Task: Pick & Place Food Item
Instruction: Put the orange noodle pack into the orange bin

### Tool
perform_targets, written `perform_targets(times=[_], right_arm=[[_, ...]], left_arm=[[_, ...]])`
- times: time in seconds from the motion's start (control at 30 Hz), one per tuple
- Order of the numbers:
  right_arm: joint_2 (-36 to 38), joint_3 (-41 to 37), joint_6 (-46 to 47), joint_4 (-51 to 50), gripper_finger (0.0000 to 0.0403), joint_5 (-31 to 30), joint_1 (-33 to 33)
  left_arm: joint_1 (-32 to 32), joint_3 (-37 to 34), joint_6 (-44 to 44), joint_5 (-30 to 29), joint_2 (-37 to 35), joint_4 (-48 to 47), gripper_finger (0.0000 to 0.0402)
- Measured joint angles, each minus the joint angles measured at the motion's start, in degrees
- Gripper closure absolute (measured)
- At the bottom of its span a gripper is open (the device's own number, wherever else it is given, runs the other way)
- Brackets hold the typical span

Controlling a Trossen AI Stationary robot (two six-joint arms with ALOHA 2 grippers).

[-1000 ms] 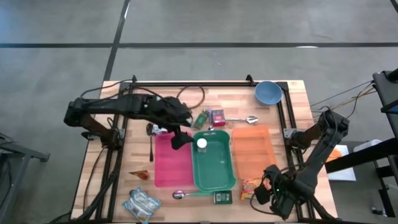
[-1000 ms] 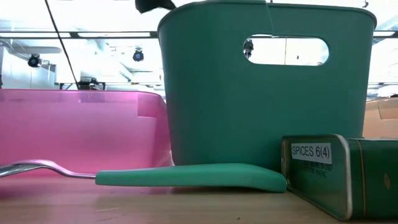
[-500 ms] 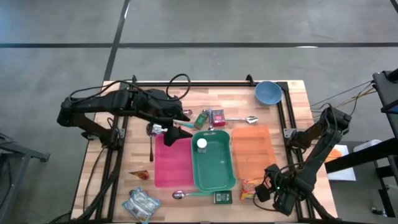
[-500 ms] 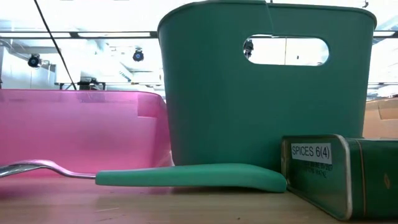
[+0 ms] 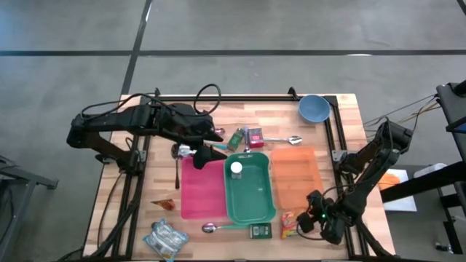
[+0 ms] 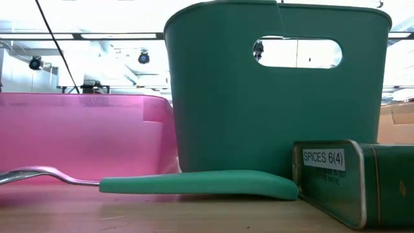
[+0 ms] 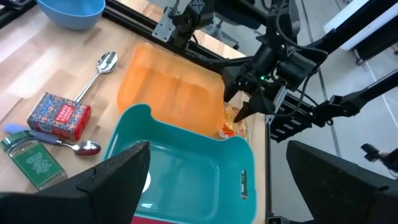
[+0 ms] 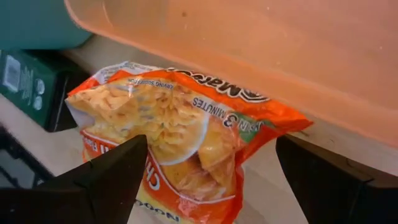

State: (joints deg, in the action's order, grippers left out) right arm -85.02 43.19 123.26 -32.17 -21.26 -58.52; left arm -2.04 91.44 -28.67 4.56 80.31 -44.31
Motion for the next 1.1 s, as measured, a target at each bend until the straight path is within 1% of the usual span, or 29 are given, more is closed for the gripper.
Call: perform_targets(times=[0.07,0.13,0.47,0.93,1.0,1.1], right_arm=[[0.0,0.0,-0.6,0.0,0.0062,-0.1,0.0],[0.0,0.3,-1.9,-0.4,0.0082,-0.1,0.0],[0.2,0.7,-3.6,0.7,0.0227,0.0,0.0],[0.2,2.5,-8.5,1.3,0.0375,0.1,0.0],[0.2,2.8,-9.2,1.2,0.0389,0.2,0.0],[0.2,3.4,-9.9,1.1,0.0392,0.2,0.0]], left_arm=[[0.0,0.0,-0.3,0.0,0.0,0.0,0.0022],[0.0,0.0,-0.3,0.0,0.0,0.0,0.0022],[0.0,0.0,-0.4,0.0,0.0,0.0,0.0022],[0.0,0.0,-0.3,0.0,0.0,0.0,0.0022],[0.0,0.0,-0.3,0.0,0.0,0.0,0.0022],[0.0,0.0,-0.3,0.0,0.0,0.0,0.0022]])
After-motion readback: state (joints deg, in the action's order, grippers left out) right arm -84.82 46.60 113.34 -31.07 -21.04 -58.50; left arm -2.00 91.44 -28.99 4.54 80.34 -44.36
